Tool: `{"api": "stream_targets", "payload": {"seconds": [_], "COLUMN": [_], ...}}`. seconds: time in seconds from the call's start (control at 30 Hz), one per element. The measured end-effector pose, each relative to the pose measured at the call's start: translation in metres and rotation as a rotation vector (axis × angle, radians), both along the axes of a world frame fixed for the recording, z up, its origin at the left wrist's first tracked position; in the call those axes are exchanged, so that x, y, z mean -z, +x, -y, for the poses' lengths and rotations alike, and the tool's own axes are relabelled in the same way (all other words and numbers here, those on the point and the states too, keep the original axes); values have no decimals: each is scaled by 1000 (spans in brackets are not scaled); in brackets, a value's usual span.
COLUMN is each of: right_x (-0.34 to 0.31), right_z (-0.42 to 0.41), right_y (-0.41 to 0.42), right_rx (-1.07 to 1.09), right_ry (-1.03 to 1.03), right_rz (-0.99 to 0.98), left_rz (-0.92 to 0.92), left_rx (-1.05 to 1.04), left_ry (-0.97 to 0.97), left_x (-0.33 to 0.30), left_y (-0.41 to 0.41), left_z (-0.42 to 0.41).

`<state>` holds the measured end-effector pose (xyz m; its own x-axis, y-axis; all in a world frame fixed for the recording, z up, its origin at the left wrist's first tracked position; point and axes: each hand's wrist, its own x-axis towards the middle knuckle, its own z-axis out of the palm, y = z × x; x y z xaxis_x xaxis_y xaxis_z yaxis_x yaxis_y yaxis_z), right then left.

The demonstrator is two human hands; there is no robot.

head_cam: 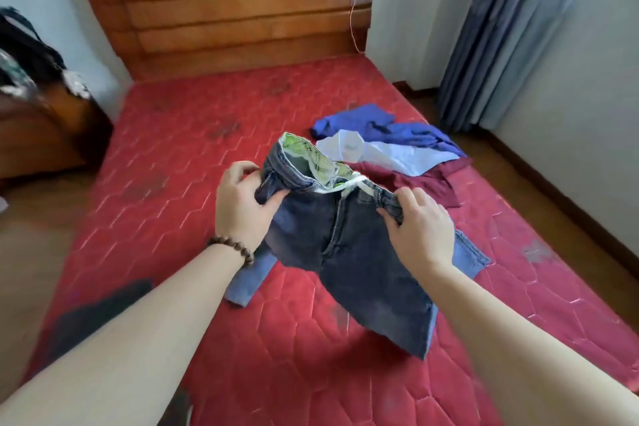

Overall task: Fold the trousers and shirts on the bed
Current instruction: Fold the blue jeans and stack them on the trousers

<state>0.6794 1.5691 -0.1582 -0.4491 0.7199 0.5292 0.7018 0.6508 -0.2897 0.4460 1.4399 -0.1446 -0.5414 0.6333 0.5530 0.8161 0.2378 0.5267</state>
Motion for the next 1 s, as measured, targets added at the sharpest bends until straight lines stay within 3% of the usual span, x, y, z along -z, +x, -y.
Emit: {"api": "stream_targets", "payload": {"seconds": [0.27,0.43,0.7,1.0], "right_x": [-255,-356,-401,-383], "right_z": [19,53,89,108], "right_y": [-23,-29,-28,-41], "right_rx": [-189,-255,-286,-322], "right_ry": [340,485,507,100], "right_rz": [-184,-265,-222,106], "left_rz": [71,42,4,-166], "left_rx": [216,229,122,131], "left_ry": [79,290,325,328], "left_x": [-260,-355,-422,-464], "left_y": [-8,7,-5,20], "left_z": [53,104,152,142]}}
